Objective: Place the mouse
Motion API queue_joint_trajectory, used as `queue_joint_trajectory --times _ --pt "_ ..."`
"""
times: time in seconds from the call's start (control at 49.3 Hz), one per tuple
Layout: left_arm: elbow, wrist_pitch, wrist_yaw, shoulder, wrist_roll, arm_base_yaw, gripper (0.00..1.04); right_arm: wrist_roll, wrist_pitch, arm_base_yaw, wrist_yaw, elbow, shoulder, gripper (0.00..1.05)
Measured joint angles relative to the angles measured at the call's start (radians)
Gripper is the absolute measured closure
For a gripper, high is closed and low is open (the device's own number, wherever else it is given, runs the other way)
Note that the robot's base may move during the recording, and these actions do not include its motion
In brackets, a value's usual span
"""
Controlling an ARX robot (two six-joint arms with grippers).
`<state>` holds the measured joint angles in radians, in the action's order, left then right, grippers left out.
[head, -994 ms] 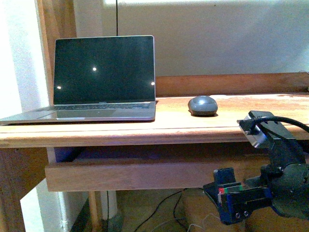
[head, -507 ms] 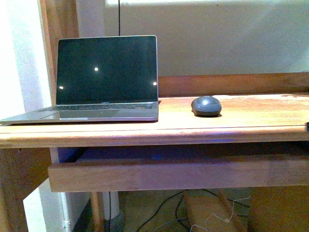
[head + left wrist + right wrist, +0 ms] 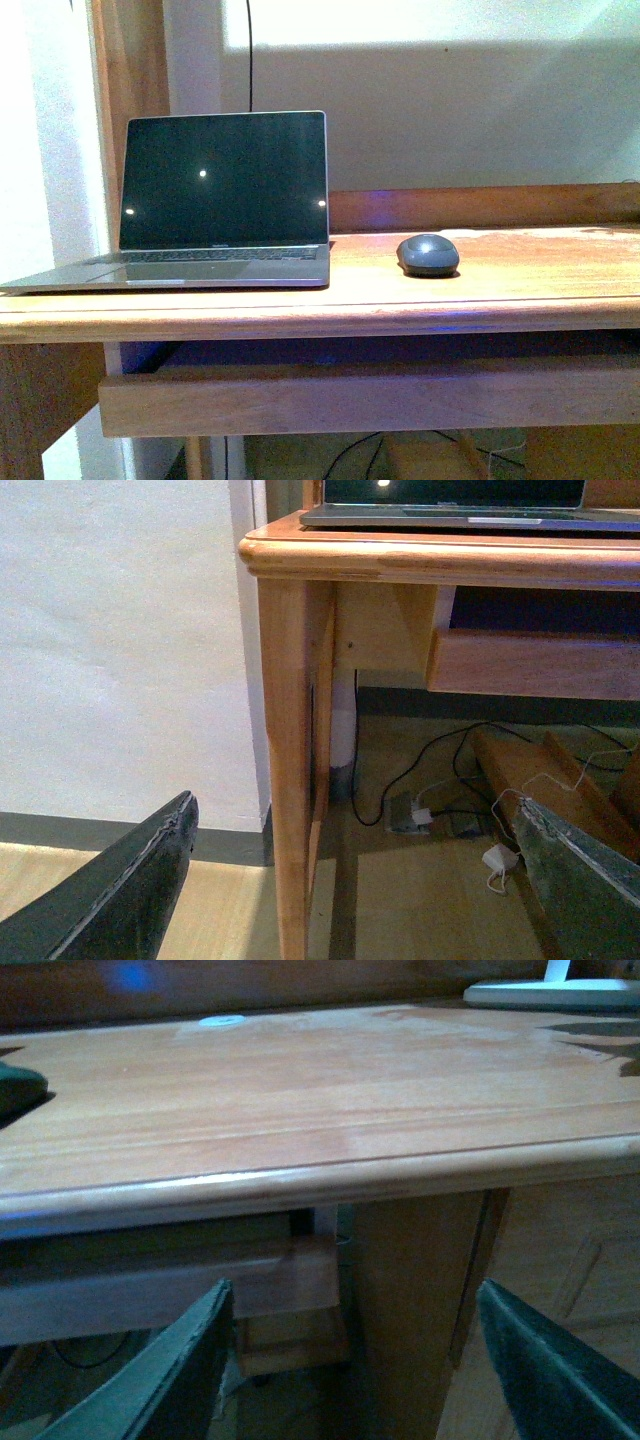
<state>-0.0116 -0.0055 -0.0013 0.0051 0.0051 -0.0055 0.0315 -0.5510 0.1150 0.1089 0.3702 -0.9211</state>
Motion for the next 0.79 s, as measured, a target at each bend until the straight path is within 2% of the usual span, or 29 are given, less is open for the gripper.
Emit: queue_joint_trajectory --times 0.142,0.223,0.284,0.385,0.791 --pt "0.0 0.0 0.0 0.0 0.0 0.0 0.08 -0.014 -0.017 -0.025 -0.018 -0.091 0.063 0.58" --pt "0.0 0.0 0.0 0.0 0.0 0.0 0.08 -0.02 -0.018 -0.034 -0.028 -0.123 0.092 0.68" --pt "0.0 0.0 0.0 0.0 0.0 0.0 0.08 -0.022 -0.018 -0.071 -0.091 -0.153 0.122 0.79" --pt "0.0 0.0 0.0 0.0 0.0 0.0 0.08 -0.025 -0.011 -0.111 -0.099 -0.204 0.186 1.01" --pt "0.0 0.0 0.0 0.0 0.0 0.0 0.08 -0.028 0.097 -0.111 -0.106 -0.305 0.401 1.02"
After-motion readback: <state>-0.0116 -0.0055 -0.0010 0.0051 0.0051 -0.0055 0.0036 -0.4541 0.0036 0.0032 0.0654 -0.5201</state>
